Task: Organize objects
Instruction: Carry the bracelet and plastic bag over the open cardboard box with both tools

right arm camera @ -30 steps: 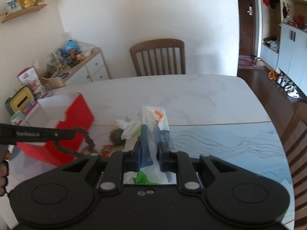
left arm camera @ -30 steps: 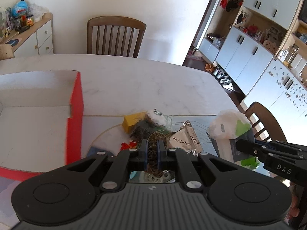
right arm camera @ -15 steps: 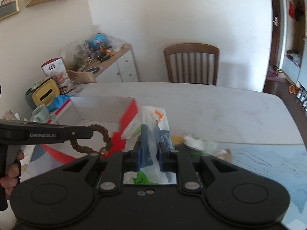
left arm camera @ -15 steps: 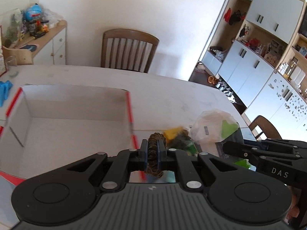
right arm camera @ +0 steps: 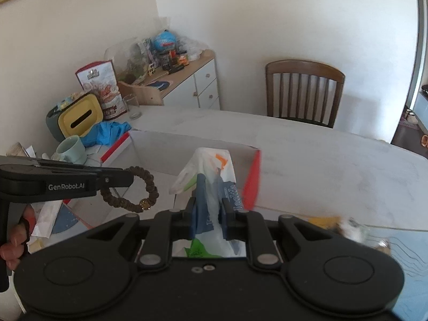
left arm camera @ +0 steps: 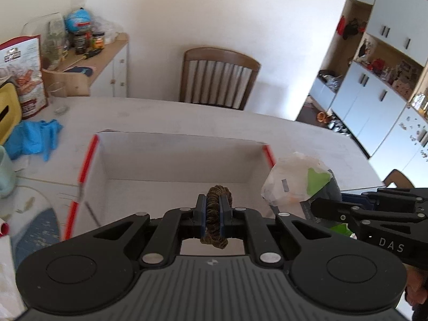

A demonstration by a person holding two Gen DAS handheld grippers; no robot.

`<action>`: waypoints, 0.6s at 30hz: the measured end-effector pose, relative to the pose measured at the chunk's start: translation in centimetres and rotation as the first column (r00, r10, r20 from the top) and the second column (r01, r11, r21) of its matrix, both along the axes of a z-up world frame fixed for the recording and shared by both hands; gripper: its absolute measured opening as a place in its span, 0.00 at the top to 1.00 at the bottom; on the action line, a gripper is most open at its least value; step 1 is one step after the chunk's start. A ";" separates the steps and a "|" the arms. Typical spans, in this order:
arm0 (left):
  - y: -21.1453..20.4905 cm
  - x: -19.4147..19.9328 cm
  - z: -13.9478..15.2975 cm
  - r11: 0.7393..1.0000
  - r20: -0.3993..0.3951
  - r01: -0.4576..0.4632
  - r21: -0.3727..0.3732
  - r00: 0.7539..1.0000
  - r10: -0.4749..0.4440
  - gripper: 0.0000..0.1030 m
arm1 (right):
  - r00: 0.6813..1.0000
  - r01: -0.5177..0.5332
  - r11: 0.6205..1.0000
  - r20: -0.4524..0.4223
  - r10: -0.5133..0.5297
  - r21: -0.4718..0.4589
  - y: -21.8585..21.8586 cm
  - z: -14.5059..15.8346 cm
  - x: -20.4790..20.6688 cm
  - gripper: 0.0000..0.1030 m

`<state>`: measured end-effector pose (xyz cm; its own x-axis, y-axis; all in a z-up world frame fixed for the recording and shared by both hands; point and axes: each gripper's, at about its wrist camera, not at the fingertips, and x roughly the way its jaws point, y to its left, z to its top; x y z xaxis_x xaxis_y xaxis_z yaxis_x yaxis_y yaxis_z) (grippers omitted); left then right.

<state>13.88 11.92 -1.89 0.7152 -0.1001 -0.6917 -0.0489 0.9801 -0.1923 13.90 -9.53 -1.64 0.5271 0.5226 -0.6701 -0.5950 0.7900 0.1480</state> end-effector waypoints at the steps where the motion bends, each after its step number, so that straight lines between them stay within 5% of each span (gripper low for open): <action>1: 0.7 0.0 -0.4 1.000 -0.006 -0.003 0.003 1.000 0.003 0.92 | 1.000 -0.004 1.000 -0.003 0.004 -0.004 0.8 -0.2 0.1 0.85; 18: 5.0 3.7 -7.1 0.998 -0.155 0.060 0.022 0.986 -0.056 0.92 | 0.996 -0.031 0.985 -0.086 0.016 -0.172 8.2 -6.7 2.3 0.85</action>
<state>17.58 16.95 -8.95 0.5933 -0.1183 -0.7963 -0.0187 0.9869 -0.1605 16.23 -1.37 -8.34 0.4538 0.4067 -0.7929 -0.6048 0.7940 0.0612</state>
